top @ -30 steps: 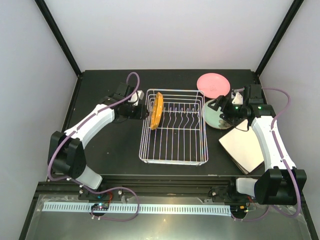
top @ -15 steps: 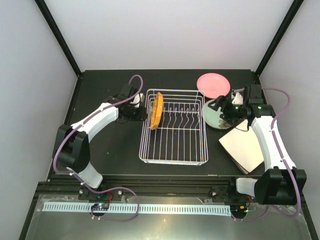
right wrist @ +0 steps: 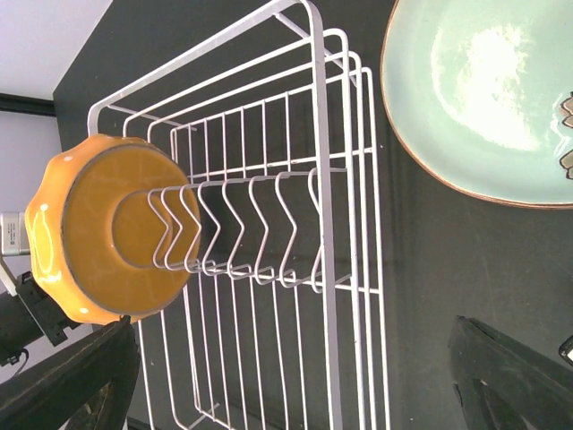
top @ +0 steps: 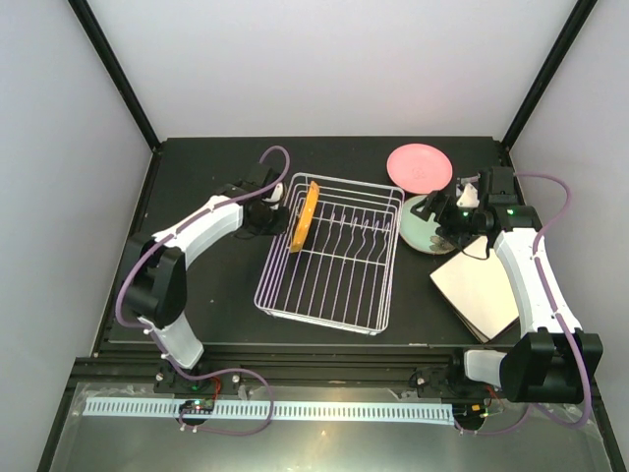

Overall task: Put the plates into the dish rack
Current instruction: Move the dish rack to the center of the board.

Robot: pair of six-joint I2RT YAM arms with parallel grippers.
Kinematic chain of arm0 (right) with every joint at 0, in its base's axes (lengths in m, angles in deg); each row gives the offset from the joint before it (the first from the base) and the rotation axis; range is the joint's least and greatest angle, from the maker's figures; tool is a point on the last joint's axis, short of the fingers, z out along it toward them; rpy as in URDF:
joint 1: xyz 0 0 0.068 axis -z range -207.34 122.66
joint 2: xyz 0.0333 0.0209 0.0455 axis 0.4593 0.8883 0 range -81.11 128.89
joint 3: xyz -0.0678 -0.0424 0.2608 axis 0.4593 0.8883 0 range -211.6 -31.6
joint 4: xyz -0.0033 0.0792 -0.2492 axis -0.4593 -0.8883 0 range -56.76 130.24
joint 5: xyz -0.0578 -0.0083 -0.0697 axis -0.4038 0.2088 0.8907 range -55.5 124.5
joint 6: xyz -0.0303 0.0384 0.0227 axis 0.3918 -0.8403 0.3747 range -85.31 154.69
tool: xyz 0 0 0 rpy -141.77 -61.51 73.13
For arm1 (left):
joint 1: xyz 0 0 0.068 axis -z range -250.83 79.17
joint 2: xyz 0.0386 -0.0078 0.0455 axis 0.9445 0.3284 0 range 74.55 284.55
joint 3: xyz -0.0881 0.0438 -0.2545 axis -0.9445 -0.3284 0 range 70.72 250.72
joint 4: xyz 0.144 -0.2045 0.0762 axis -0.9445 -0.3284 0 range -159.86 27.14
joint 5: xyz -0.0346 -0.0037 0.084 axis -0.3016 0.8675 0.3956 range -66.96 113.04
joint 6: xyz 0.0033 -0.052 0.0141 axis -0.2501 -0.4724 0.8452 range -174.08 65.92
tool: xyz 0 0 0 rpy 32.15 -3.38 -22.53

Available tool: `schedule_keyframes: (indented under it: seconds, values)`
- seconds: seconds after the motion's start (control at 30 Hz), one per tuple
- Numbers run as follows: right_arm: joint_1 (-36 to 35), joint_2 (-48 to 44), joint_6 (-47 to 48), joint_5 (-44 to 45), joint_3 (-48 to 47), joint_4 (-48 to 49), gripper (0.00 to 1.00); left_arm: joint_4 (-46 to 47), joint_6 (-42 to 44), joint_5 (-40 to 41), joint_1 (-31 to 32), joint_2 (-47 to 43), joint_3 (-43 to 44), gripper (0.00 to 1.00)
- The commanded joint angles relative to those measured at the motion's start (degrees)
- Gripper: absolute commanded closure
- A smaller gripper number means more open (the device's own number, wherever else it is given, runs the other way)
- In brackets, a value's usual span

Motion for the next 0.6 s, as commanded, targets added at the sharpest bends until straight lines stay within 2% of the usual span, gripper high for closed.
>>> schedule_keyframes:
  seconds: [0.0, 0.57]
  values:
    - [0.46, -0.08, 1.3, 1.57, -0.27, -0.66, 0.05, -0.01, -0.26, 3.92, 0.03, 1.86, 3.67, 0.99]
    - [3.11, -0.55, 2.41, 0.86, 0.1, -1.34, 0.05, -0.66, -12.23, 8.7, -3.33, 2.18, 3.7, 0.98]
